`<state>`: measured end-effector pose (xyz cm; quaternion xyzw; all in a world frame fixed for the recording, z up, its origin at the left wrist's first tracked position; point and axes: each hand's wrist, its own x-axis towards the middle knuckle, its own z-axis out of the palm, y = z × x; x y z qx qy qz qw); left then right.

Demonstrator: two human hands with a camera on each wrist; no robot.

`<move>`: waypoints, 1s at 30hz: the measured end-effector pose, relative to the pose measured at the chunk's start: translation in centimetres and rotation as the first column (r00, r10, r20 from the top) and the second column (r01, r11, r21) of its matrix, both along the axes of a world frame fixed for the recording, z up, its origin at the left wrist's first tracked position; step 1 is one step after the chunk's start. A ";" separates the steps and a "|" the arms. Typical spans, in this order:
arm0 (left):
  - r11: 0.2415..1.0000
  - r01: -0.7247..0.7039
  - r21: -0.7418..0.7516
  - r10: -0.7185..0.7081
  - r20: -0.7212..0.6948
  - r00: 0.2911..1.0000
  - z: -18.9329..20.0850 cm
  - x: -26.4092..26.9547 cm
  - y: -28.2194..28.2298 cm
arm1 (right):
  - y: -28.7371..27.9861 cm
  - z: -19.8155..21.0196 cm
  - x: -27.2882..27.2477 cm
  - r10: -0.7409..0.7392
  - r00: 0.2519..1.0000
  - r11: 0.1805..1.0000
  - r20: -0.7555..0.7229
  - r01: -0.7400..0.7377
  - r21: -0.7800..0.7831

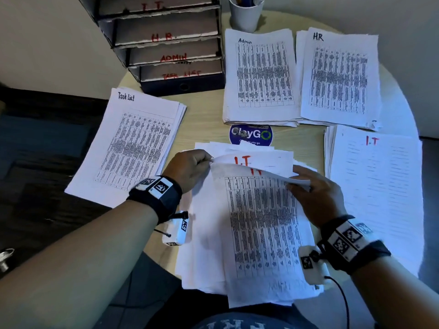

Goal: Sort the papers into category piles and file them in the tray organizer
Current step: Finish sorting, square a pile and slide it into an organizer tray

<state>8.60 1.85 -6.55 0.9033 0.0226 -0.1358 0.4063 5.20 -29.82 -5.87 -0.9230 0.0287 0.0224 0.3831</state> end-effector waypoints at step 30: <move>0.993 0.110 -0.042 -0.113 -0.072 0.991 0.8 0.8 0.1 | -0.7 0.1 2.5 -0.003 0.999 0.989 0.036 -0.002 0.146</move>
